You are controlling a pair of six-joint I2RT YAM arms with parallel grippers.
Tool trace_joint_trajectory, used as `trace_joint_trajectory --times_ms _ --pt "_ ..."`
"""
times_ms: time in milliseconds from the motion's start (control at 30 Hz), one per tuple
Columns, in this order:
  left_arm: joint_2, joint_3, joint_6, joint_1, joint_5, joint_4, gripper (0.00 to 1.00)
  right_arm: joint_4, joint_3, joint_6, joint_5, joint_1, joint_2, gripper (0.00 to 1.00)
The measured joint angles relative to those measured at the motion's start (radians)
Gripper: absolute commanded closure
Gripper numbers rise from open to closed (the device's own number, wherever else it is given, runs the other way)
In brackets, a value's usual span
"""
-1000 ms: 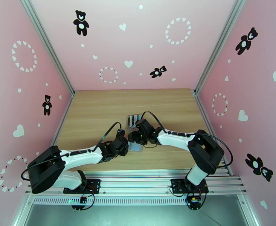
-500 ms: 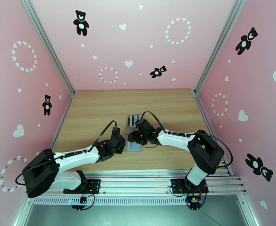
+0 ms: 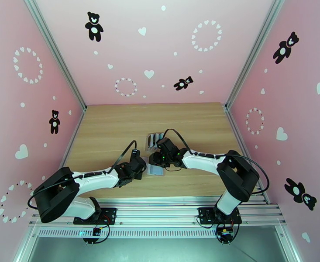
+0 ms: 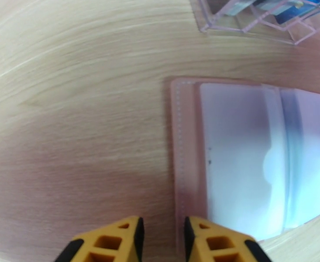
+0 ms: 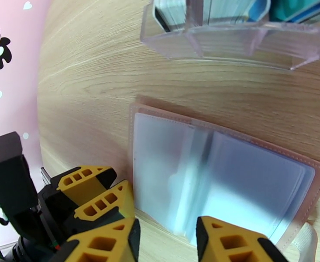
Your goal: Put the credit cards into the card holder
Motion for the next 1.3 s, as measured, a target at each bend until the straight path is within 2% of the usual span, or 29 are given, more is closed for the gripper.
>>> trace_joint_trajectory --times_ms 800,900,1067,1167,1300 --pt "0.031 0.000 -0.002 -0.003 0.054 0.065 0.65 0.108 0.032 0.005 -0.072 0.011 0.142 0.57" --pt "0.030 0.000 -0.002 -0.003 0.053 0.064 0.60 0.114 0.032 0.005 -0.073 0.011 0.147 0.57" --pt "0.014 0.000 -0.012 -0.002 0.028 0.033 0.41 0.115 0.032 0.005 -0.072 0.011 0.150 0.57" --pt "-0.019 0.000 -0.009 0.003 0.016 0.003 0.37 0.115 0.032 0.006 -0.072 0.011 0.150 0.56" --pt "-0.076 0.000 -0.007 0.024 0.007 -0.030 0.36 0.114 0.032 0.005 -0.072 0.011 0.146 0.55"
